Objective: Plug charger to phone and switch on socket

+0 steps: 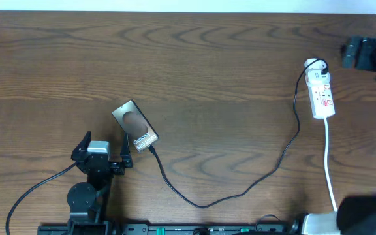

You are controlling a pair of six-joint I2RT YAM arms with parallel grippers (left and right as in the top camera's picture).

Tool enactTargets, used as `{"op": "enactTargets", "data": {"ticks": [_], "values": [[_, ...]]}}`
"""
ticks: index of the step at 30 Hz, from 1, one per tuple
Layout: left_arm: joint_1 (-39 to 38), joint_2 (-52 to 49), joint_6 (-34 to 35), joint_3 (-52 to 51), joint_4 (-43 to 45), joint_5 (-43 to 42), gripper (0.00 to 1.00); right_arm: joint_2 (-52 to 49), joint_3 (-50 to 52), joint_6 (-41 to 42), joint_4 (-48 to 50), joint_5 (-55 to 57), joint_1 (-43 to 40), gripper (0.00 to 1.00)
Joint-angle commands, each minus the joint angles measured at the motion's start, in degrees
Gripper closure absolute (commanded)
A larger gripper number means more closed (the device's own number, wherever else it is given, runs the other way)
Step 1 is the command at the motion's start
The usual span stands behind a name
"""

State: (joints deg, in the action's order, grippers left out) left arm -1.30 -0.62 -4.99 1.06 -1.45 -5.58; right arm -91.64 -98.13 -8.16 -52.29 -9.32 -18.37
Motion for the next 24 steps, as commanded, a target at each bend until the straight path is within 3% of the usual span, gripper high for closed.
{"op": "enactTargets", "data": {"ticks": [1, 4, 11, 18, 24], "values": [[-0.1, 0.4, -1.0, -0.8, -2.2, 0.1, 0.08, 10.1, 13.7, -0.2, 11.5, -4.4, 4.3, 0.01], [-0.1, 0.4, -1.0, -0.8, -2.2, 0.1, 0.08, 18.9, 29.8, 0.0, 27.1, -4.8, 8.1, 0.01], [-0.1, 0.4, -1.0, -0.8, -2.2, 0.1, 0.08, 38.5, 58.1, 0.0, 47.2, -4.8, 12.3, 0.01], [-0.1, 0.4, -1.0, -0.8, -2.2, 0.1, 0.08, 57.8, 76.8, 0.0, 54.9, -4.8, 12.3, 0.01], [-0.1, 0.4, -1.0, -0.8, -2.2, 0.1, 0.08, 71.0, 86.6, 0.0, 55.1, -4.8, 12.3, 0.01]]}}
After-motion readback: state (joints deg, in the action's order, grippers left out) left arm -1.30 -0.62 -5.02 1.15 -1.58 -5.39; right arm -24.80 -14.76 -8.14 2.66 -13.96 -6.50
